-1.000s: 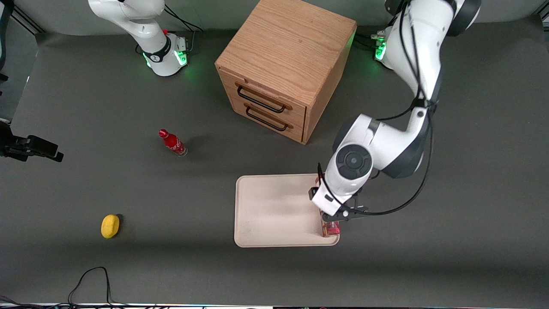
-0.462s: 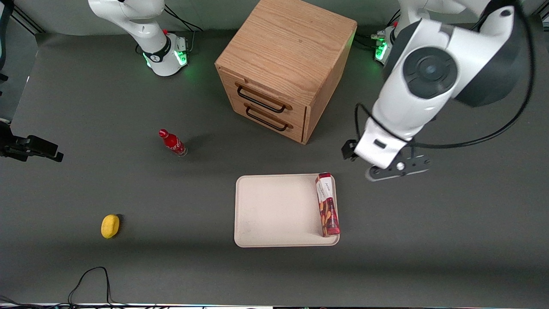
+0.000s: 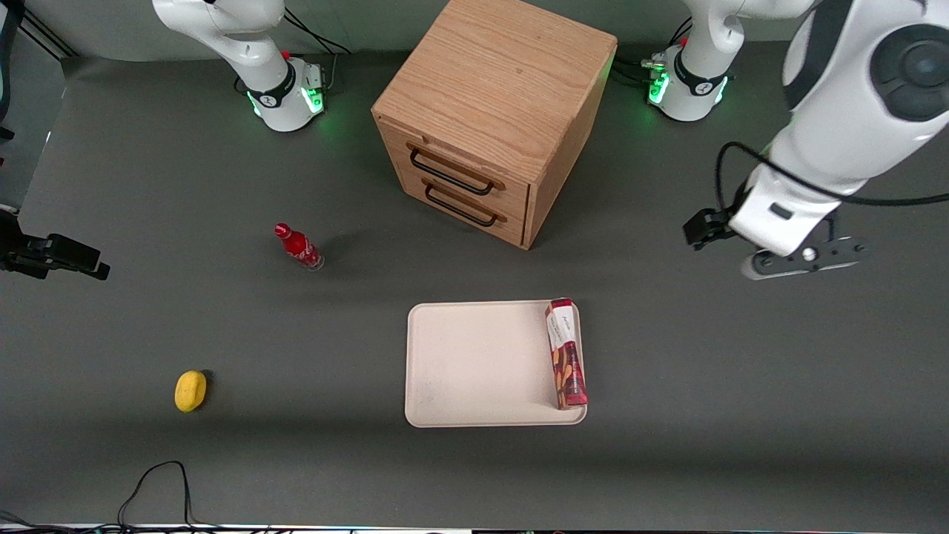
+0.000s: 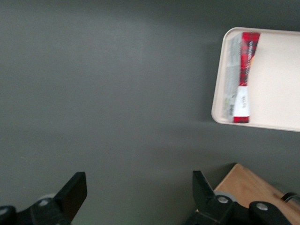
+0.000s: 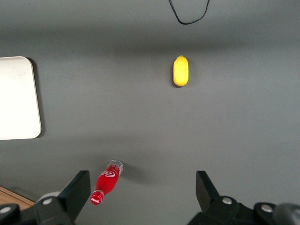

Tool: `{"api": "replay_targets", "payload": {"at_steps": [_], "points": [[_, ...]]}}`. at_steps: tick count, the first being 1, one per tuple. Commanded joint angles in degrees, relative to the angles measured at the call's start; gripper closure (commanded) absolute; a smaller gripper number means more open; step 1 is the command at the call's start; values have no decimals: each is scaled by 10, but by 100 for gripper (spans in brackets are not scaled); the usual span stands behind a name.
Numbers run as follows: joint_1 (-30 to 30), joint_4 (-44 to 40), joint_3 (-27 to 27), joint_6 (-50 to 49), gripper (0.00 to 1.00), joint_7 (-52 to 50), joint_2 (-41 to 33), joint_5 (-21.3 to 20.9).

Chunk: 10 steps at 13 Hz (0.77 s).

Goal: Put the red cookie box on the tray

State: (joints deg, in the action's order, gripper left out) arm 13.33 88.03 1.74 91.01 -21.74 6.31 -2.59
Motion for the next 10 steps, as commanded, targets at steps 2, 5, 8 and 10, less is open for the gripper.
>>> {"api": "replay_targets", "payload": {"at_steps": [2, 5, 8, 10], "points": [[-60, 87, 3, 40, 0, 91, -70, 7], [-104, 138, 3, 84, 0, 138, -103, 17], [-132, 134, 1, 91, 0, 173, -104, 21], [-132, 108, -9, 88, 0, 173, -90, 22]]}}
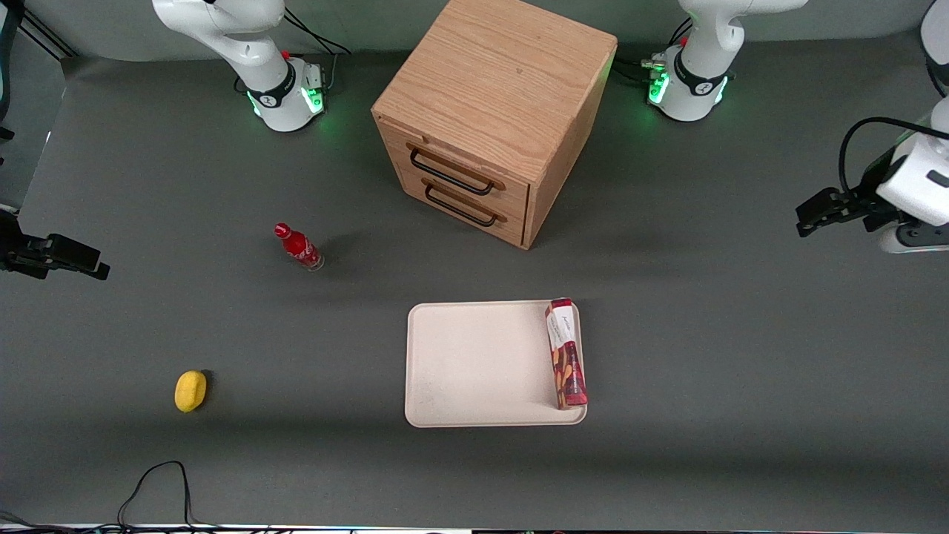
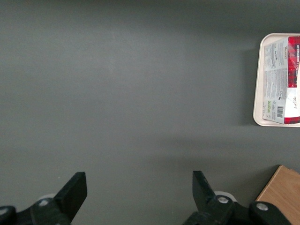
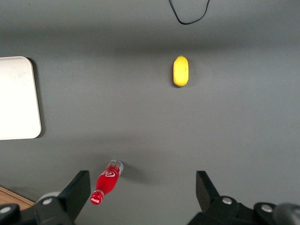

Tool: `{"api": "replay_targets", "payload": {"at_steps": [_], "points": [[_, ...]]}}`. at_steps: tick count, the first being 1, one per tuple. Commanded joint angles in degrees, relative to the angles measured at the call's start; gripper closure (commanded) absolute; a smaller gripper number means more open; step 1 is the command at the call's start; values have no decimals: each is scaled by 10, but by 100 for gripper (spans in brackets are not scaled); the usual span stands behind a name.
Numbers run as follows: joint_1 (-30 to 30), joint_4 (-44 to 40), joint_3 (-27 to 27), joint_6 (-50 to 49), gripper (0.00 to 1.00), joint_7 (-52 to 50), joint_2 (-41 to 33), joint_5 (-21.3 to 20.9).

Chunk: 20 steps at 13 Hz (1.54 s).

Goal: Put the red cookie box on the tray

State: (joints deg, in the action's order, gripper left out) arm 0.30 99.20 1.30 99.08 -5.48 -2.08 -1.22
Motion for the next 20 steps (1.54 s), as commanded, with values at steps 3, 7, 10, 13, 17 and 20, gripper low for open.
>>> {"api": "replay_targets", "payload": {"at_steps": [3, 7, 10, 13, 17, 20], "points": [[1, -42, -4, -2, 0, 2, 21, 7], [-3, -78, 3, -46, 0, 11, 37, 14], [-1, -77, 0, -56, 0, 10, 33, 27], [-1, -77, 0, -59, 0, 11, 30, 27], [-2, -76, -2, -82, 0, 37, 30, 24], [-1, -75, -2, -92, 0, 37, 30, 20]]}}
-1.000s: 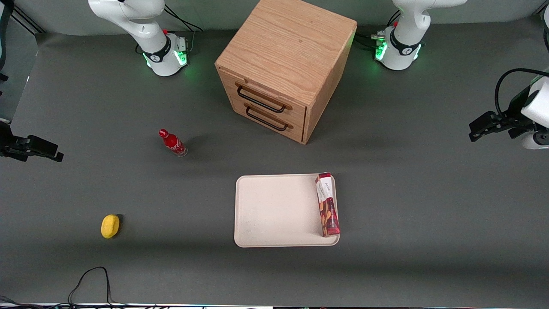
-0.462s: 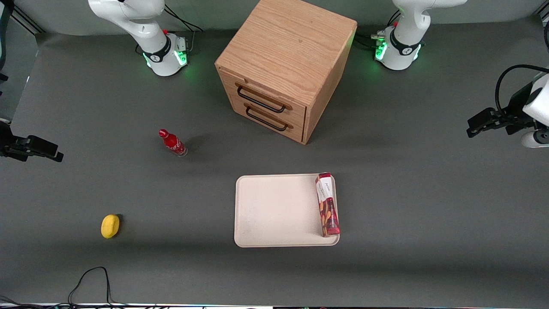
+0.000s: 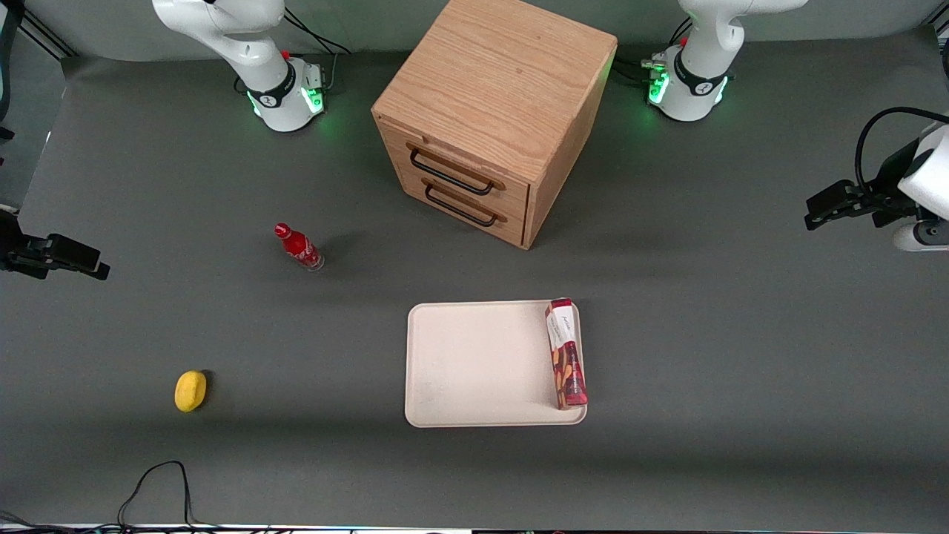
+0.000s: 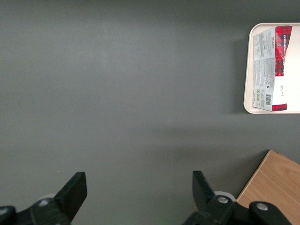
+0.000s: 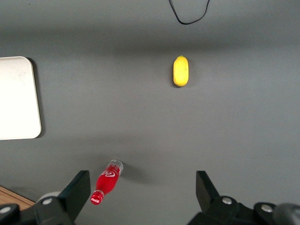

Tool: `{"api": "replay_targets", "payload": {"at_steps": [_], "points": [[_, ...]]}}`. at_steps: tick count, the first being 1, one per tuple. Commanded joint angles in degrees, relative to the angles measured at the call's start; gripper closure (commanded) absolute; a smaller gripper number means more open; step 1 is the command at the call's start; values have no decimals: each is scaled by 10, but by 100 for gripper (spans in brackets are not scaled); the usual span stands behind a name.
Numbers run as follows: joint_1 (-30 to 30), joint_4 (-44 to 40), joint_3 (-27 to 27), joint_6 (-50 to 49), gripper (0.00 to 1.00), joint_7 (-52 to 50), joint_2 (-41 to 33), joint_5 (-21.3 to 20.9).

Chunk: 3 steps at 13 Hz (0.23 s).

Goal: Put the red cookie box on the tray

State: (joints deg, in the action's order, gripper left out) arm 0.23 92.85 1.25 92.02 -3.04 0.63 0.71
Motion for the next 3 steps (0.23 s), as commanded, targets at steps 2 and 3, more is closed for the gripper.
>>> {"api": "replay_targets", "payload": {"at_steps": [2, 3], "points": [[-1, -10, -1, -23, 0, 13, 2, -2], [-1, -9, -1, -23, 0, 13, 2, -3]]}}
